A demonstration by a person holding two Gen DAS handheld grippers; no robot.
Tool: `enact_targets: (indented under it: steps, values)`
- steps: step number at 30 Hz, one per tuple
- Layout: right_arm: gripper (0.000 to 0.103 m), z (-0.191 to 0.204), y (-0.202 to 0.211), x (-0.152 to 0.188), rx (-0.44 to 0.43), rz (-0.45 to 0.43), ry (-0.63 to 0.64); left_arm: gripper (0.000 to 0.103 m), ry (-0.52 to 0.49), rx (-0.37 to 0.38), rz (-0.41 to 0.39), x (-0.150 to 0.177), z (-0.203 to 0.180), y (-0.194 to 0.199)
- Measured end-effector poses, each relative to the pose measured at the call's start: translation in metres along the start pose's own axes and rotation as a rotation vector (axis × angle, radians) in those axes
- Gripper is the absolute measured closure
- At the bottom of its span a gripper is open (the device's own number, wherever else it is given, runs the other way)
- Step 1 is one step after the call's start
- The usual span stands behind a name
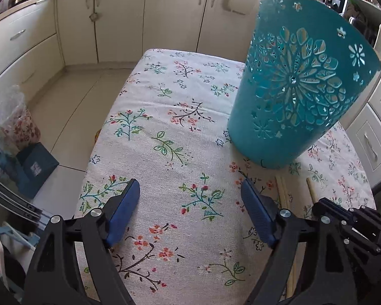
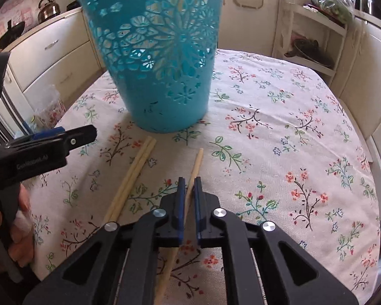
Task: Organize utensils
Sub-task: 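Grasp the loose stick with the right gripper while the left gripper returns to the table, then lift the stick over the teal basket and open the right gripper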
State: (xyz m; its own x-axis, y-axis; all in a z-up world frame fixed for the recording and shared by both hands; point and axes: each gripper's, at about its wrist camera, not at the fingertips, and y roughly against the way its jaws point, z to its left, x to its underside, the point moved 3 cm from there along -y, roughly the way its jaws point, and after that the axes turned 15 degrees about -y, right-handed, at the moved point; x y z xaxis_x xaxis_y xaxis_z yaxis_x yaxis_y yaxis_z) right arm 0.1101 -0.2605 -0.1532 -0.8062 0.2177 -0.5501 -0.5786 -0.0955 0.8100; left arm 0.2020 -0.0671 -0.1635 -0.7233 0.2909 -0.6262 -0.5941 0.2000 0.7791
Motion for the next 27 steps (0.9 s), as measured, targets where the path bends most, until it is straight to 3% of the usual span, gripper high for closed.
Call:
enact_targets:
  steps: [6,10,19,22,27]
  values:
    - [0.097,-0.035,0.011,-0.003,-0.141,0.043,-0.215,0.022,0.004,0.027,-0.009,0.0,0.0,0.001]
    - [0.097,-0.049,0.038,-0.014,-0.281,0.003,-0.325,0.021,-0.001,0.027,-0.006,-0.001,-0.002,0.0]
    - [0.098,-0.043,0.105,-0.055,-0.442,-0.194,-0.321,0.019,0.001,0.035,-0.008,-0.001,-0.002,-0.001]
    - [0.098,-0.036,0.117,-0.069,-0.459,-0.248,-0.302,0.019,0.002,0.034,-0.008,-0.001,-0.002,0.0]
    - [0.098,-0.033,0.119,-0.074,-0.444,-0.258,-0.277,0.019,0.005,0.038,-0.009,-0.002,-0.002,-0.002]
